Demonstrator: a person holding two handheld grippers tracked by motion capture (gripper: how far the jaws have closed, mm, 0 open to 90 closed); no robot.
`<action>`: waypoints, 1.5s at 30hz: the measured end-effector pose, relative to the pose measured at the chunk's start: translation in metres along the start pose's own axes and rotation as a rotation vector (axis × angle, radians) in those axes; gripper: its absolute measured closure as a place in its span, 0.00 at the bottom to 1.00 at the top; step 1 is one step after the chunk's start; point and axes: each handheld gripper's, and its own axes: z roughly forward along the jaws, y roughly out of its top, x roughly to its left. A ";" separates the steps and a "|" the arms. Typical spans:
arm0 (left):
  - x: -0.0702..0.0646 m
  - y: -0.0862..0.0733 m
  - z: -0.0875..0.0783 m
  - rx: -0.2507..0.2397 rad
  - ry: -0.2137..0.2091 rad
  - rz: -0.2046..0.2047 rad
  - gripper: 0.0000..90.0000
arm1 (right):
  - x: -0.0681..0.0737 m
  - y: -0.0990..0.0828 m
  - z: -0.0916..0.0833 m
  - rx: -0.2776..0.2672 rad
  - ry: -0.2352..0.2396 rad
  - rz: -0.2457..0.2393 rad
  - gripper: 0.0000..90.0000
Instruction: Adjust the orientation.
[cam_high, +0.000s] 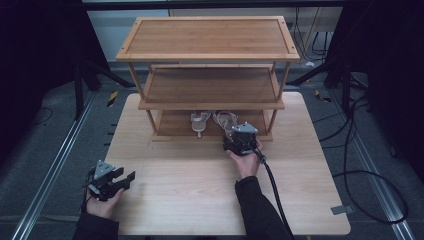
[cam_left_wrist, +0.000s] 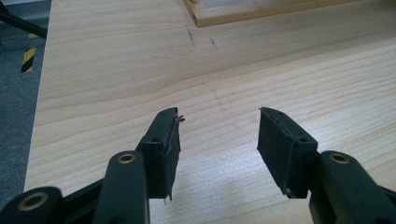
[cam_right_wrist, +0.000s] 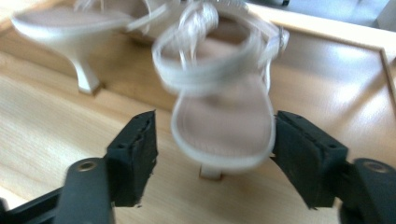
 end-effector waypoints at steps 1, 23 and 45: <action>0.000 0.000 0.000 0.000 0.000 0.000 0.53 | -0.001 -0.003 0.000 0.000 -0.006 -0.004 0.42; 0.001 0.000 0.001 0.002 -0.002 -0.001 0.53 | 0.006 -0.003 0.026 0.025 0.044 0.007 0.87; 0.001 0.000 0.001 -0.001 -0.003 0.001 0.53 | 0.037 0.013 0.064 0.008 0.084 0.050 0.85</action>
